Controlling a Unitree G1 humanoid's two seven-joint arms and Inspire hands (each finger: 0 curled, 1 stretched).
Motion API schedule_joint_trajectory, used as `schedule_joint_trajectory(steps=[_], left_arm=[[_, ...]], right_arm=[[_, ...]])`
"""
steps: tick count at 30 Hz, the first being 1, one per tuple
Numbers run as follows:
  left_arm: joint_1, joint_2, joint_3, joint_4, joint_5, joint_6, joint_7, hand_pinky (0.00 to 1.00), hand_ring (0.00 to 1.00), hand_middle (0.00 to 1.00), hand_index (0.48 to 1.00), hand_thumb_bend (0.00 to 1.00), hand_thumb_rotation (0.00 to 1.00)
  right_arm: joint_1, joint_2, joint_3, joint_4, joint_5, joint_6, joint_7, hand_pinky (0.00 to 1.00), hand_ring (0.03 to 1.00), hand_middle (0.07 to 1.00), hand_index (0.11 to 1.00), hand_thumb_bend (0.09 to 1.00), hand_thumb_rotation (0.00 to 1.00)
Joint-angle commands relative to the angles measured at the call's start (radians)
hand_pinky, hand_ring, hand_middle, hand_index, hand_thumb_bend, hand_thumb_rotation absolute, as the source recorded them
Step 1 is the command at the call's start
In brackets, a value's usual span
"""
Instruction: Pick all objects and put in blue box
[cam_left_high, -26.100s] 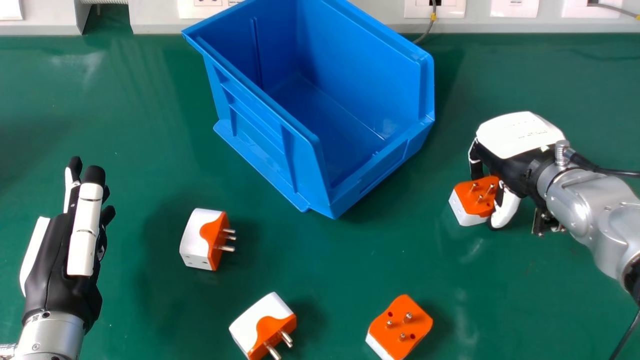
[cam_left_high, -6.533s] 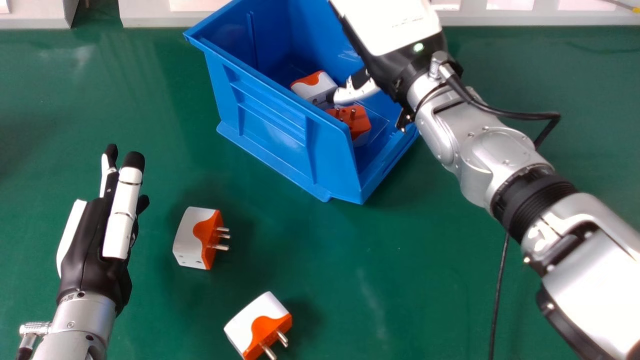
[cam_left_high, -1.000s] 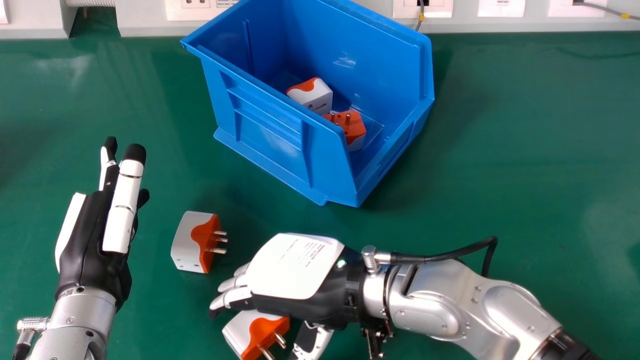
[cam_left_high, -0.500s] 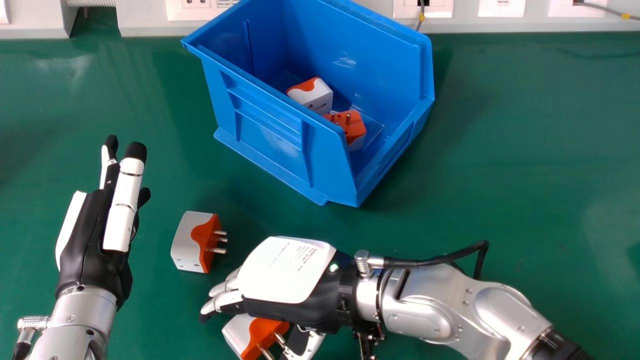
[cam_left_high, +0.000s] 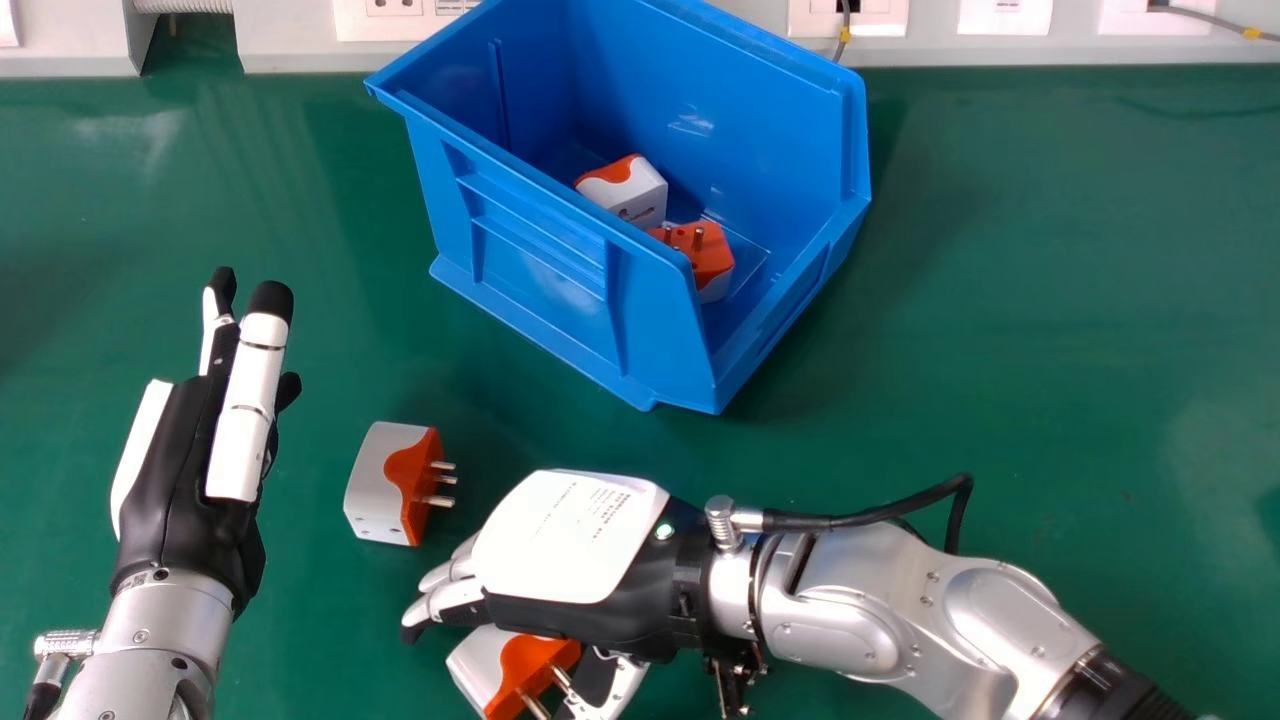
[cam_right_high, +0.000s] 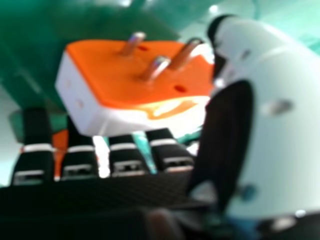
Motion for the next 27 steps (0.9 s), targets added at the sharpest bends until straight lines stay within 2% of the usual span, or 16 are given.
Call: schedule_joint_trajectory(steps=[1,4,12,16,20,24,27], left_arm=[[-0.008,0.004,0.003,-0.023,-0.006,-0.009,-0.002,0.97,1.00,1.00,1.000,0.56,1.00],[-0.011,0.004,0.005,-0.021,-0.007,-0.009,-0.003,0.97,1.00,1.00,1.000,0.56,1.00],[-0.004,0.003,0.007,-0.033,-0.015,0.000,-0.006,0.97,1.00,1.00,1.000,0.56,1.00],[-0.005,0.003,0.010,-0.030,-0.016,-0.002,-0.007,0.98,1.00,1.00,1.000,0.56,1.00],[-0.004,0.005,0.011,-0.039,-0.020,0.006,-0.005,0.98,1.00,1.00,1.000,0.56,1.00],[-0.006,0.007,0.013,-0.033,-0.024,0.004,-0.009,0.98,1.00,1.00,1.000,0.55,1.00],[-0.001,0.007,0.013,-0.040,-0.027,0.006,-0.009,0.98,1.00,1.00,1.000,0.55,1.00]], right_arm=[[-0.012,-0.002,-0.001,-0.008,0.002,0.012,0.016,0.75,0.862,0.874,0.839,0.306,0.38],[-0.013,-0.004,0.004,-0.008,-0.009,0.015,0.014,0.76,0.867,0.877,0.836,0.306,0.37],[-0.039,-0.028,0.022,0.021,-0.047,0.002,0.003,0.77,0.874,0.881,0.837,0.314,0.34],[-0.046,-0.038,0.029,0.035,-0.066,-0.002,-0.005,0.77,0.875,0.881,0.833,0.340,0.33],[-0.053,-0.034,0.034,0.039,-0.072,0.013,0.003,0.77,0.869,0.878,0.829,0.360,0.33],[-0.055,-0.029,0.034,0.051,-0.071,0.017,-0.006,0.77,0.865,0.874,0.827,0.327,0.32],[-0.055,-0.024,0.028,0.073,-0.053,0.007,-0.022,0.76,0.865,0.873,0.827,0.308,0.32]])
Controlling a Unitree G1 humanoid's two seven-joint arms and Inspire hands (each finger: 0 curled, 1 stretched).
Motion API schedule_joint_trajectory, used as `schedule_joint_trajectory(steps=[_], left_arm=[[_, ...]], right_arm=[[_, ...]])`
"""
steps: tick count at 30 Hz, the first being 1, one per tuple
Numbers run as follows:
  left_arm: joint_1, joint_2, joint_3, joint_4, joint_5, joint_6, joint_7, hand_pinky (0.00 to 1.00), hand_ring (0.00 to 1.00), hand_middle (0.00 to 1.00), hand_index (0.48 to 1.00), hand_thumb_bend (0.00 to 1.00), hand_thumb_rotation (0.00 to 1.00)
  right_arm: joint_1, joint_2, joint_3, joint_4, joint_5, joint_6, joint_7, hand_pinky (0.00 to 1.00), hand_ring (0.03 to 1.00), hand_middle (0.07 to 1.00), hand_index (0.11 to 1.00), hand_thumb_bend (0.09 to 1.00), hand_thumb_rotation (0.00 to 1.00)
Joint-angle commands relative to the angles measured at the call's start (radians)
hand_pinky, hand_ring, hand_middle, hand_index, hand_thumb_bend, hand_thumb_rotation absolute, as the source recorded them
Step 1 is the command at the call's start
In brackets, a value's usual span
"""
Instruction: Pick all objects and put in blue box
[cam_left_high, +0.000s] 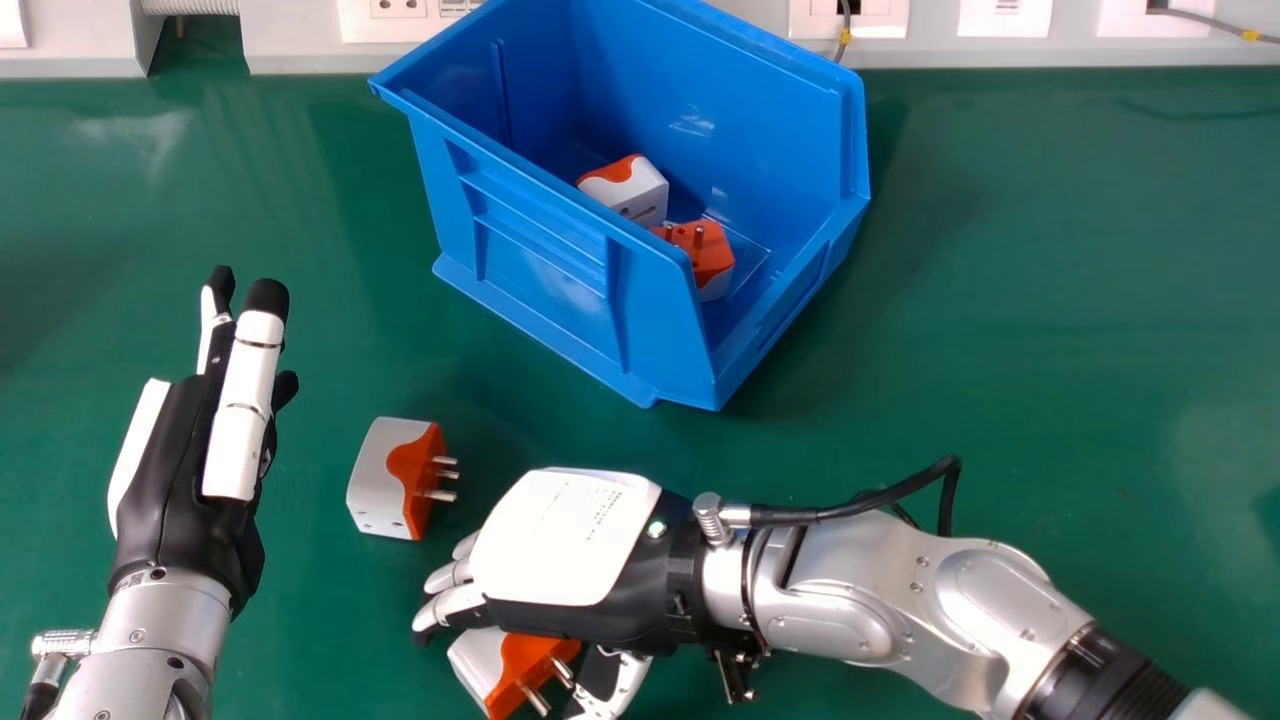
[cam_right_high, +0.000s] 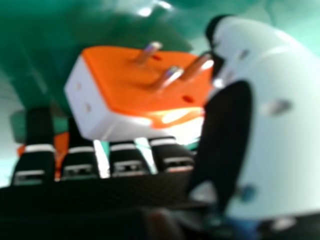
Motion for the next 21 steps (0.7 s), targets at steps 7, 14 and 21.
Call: schedule_joint_trajectory(steps=[7,14,21], left_arm=[[-0.001,0.008,0.007,-0.042,-0.008,0.007,-0.003,0.98,1.00,1.00,1.000,0.55,1.00],[0.006,0.006,0.006,-0.055,-0.007,0.011,0.000,0.98,1.00,1.00,1.000,0.55,1.00],[0.010,0.007,0.006,-0.064,-0.006,0.015,-0.002,0.98,1.00,1.00,1.000,0.55,1.00]], right_arm=[[-0.020,-0.002,0.010,0.101,-0.011,-0.022,-0.100,0.71,0.815,0.815,0.786,0.219,0.24],[-0.057,-0.009,0.053,0.181,-0.150,-0.067,-0.400,0.55,0.651,0.677,0.663,0.340,0.12],[-0.012,0.009,0.007,0.204,-0.075,-0.038,-0.423,0.34,0.512,0.568,0.585,0.423,0.06]])
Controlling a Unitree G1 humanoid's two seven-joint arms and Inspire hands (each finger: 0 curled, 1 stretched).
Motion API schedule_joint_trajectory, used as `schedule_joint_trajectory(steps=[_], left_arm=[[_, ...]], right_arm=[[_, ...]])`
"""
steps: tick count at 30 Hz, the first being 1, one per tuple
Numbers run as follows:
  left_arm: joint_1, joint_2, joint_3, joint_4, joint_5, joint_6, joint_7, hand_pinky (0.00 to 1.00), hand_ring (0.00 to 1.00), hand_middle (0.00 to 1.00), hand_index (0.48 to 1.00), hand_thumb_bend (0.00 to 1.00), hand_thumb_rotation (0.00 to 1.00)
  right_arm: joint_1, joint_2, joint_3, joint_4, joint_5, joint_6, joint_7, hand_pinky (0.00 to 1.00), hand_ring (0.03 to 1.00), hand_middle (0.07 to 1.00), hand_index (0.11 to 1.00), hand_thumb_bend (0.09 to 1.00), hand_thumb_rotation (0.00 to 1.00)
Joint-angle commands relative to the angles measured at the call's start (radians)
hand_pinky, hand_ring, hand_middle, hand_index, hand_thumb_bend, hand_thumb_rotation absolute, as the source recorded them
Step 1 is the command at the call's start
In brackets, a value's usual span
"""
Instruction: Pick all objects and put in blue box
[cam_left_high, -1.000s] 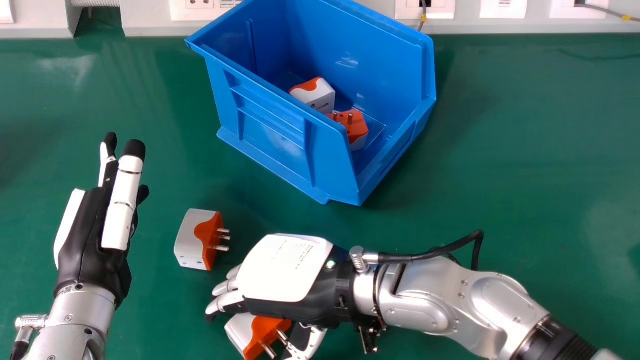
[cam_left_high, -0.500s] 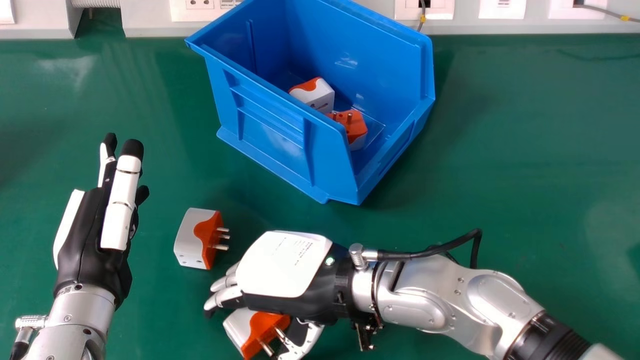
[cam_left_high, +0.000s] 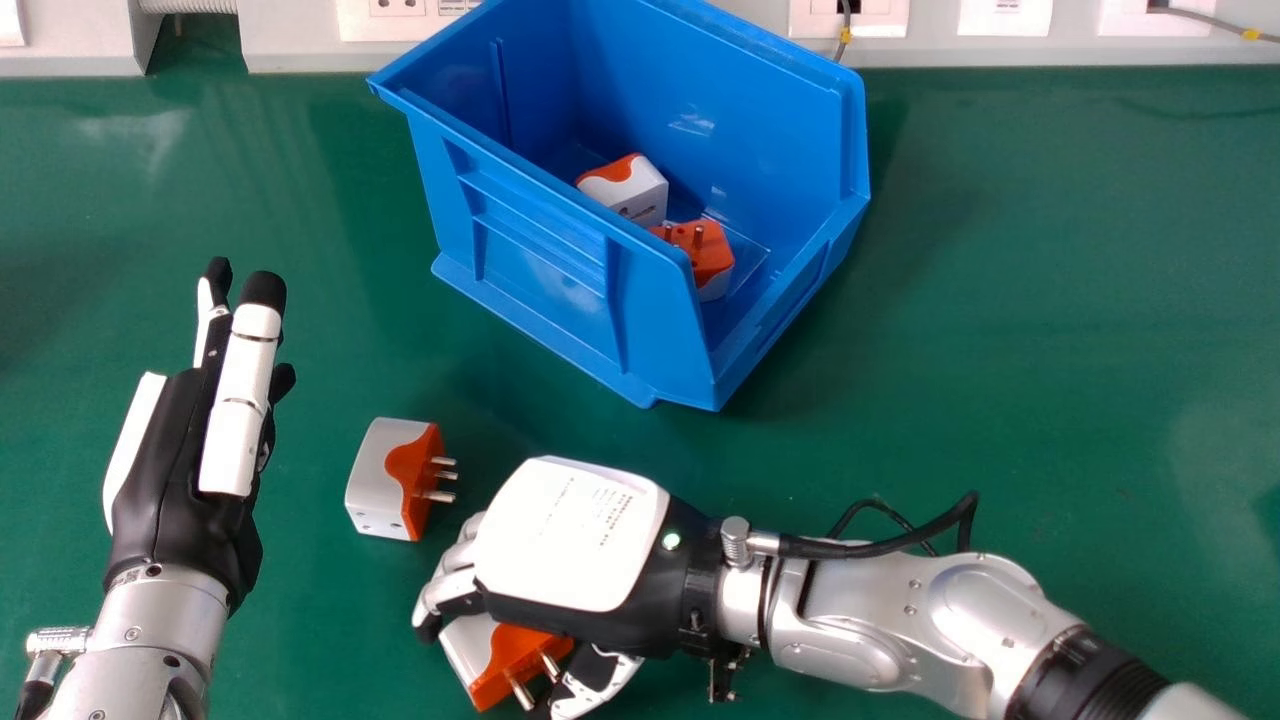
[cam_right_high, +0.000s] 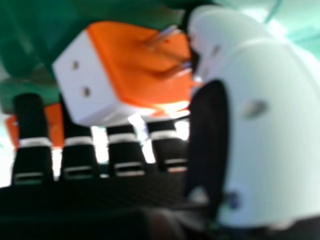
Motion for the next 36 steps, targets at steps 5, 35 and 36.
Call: schedule_joint_trajectory(steps=[5,35,36], left_arm=[[0.004,0.008,0.004,-0.028,-0.002,-0.005,-0.005,0.98,1.00,1.00,1.000,0.55,0.99],[-0.020,0.006,0.003,-0.002,-0.004,0.002,0.001,0.98,1.00,1.00,1.000,0.55,1.00],[-0.022,0.006,0.004,0.000,-0.004,0.001,0.001,0.98,1.00,1.00,1.000,0.55,1.00]], right_arm=[[-0.008,-0.013,-0.029,0.014,0.026,0.034,0.009,0.19,0.301,0.520,0.530,0.469,0.03],[0.083,-0.056,-0.120,-0.226,0.111,0.102,0.102,0.07,0.120,0.268,0.478,0.501,0.12],[0.096,-0.067,-0.131,-0.257,0.119,0.102,0.114,0.07,0.120,0.268,0.478,0.501,0.12]])
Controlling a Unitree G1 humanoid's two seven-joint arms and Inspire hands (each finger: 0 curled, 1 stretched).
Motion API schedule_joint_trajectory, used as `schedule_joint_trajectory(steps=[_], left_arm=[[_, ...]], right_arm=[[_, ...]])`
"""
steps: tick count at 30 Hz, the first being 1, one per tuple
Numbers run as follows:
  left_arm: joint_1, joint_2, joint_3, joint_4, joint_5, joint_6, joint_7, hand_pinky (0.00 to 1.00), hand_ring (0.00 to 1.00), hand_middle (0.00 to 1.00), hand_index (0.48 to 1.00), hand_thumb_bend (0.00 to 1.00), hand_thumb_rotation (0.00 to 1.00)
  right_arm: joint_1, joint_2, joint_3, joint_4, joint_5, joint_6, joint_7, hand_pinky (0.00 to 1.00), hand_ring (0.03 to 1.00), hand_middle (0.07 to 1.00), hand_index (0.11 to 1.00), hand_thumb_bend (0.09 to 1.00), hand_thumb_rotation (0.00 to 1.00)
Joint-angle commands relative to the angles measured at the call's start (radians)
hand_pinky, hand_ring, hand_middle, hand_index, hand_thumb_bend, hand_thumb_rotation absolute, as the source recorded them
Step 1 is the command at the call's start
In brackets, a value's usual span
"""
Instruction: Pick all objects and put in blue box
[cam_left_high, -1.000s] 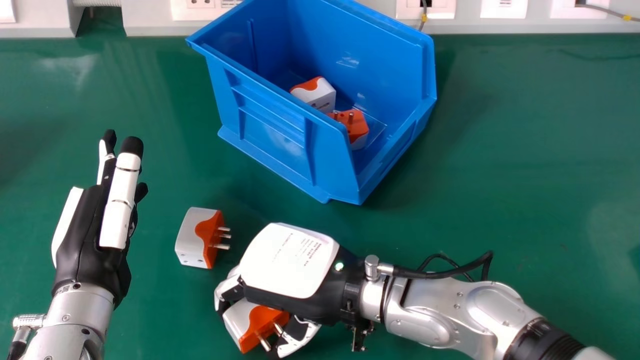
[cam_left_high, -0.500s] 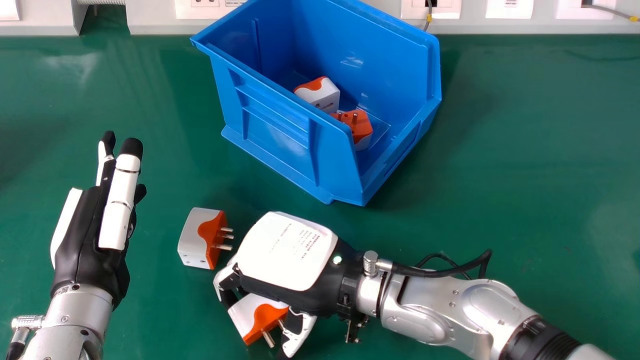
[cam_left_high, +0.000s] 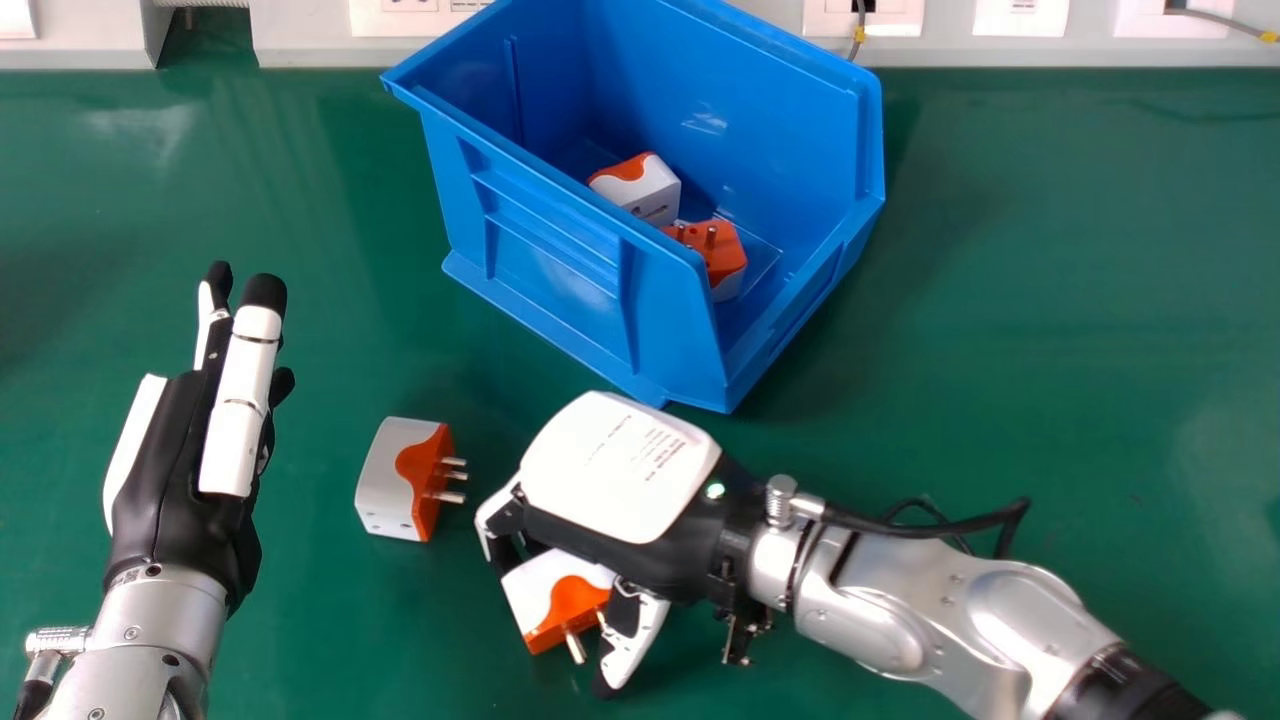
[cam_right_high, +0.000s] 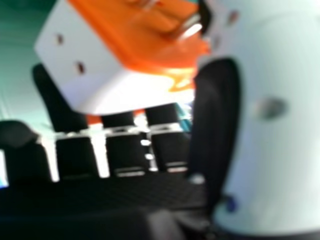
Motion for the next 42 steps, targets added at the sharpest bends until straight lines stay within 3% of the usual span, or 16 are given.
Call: schedule_joint_trajectory(steps=[1,8,16,20,24,32,37,42], left_arm=[[-0.014,0.002,0.003,-0.005,-0.003,-0.013,0.000,0.98,1.00,1.00,1.000,0.55,1.00],[-0.030,0.005,0.002,0.022,-0.004,-0.021,-0.006,0.98,1.00,1.00,1.000,0.54,1.00],[-0.041,0.009,0.008,0.048,-0.003,-0.038,-0.015,0.98,1.00,1.00,1.000,0.54,1.00],[-0.046,0.012,0.013,0.068,-0.002,-0.053,-0.022,0.98,1.00,1.00,1.000,0.54,1.00],[-0.047,0.014,0.018,0.080,-0.002,-0.064,-0.027,0.99,1.00,1.00,1.000,0.55,1.00],[-0.053,0.015,0.024,0.100,-0.004,-0.070,-0.032,0.98,1.00,1.00,1.000,0.55,1.00],[-0.057,0.013,0.023,0.103,-0.004,-0.066,-0.030,0.98,1.00,1.00,1.000,0.55,0.99],[-0.059,0.013,0.021,0.101,-0.001,-0.062,-0.027,0.98,1.00,1.00,1.000,0.55,0.99]], right_arm=[[0.025,-0.021,-0.041,-0.097,0.049,-0.007,0.026,0.07,0.120,0.268,0.478,0.501,0.12],[0.125,-0.080,-0.141,-0.300,0.139,0.008,0.118,0.14,0.196,0.342,0.502,0.507,0.06],[0.267,-0.166,-0.295,-0.523,0.269,0.021,0.210,0.13,0.183,0.388,0.498,0.513,0.03],[0.373,-0.229,-0.422,-0.618,0.258,0.028,0.181,0.15,0.216,0.406,0.506,0.515,0.02],[0.465,-0.258,-0.534,-0.702,0.237,0.061,0.175,0.14,0.203,0.349,0.489,0.501,0.08],[0.553,-0.250,-0.704,-0.794,0.282,0.156,0.193,0.11,0.165,0.264,0.476,0.490,0.13],[0.495,-0.246,-0.744,-0.729,0.311,0.176,0.178,0.10,0.145,0.236,0.474,0.488,0.14],[0.387,-0.231,-0.725,-0.651,0.255,0.198,0.138,0.08,0.122,0.208,0.472,0.487,0.14]])
